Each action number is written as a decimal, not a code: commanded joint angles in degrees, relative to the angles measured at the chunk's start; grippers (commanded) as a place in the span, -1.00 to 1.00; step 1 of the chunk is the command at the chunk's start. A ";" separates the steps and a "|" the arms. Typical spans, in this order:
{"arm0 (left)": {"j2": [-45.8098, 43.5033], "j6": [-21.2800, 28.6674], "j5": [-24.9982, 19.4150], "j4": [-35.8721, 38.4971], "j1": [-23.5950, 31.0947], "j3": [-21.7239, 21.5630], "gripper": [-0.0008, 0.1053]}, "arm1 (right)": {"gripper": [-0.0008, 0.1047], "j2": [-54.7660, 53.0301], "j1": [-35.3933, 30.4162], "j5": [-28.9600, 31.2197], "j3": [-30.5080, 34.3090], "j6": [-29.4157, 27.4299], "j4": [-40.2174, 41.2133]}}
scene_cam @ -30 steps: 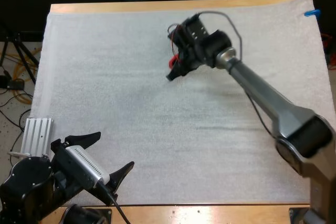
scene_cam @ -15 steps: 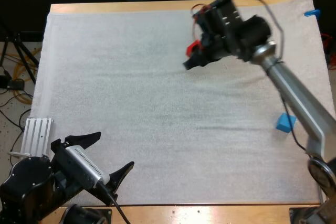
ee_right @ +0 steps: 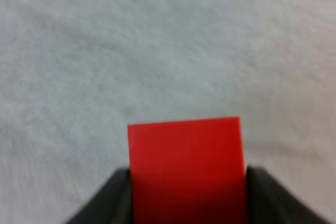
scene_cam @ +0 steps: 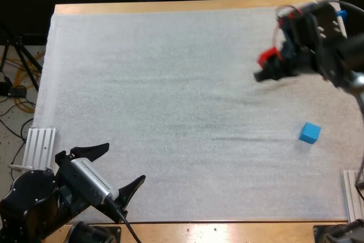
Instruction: Stack red cube on blue cube
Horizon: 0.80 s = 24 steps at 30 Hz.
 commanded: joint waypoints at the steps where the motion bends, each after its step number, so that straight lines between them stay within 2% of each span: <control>1: 0.02 -0.08 0.04 -0.25 -0.15 -0.03 0.65 | -0.81 -2.81 -1.00 1.30 2.15 0.69 0.30; 13: 0.02 -0.08 0.04 -0.25 -0.15 -0.03 0.65 | -0.81 -18.10 -6.20 5.08 25.11 2.18 -2.52; 24: 0.02 -0.08 0.04 -0.25 -0.15 -0.03 0.65 | -0.81 -18.55 -6.20 10.43 37.56 8.62 -12.53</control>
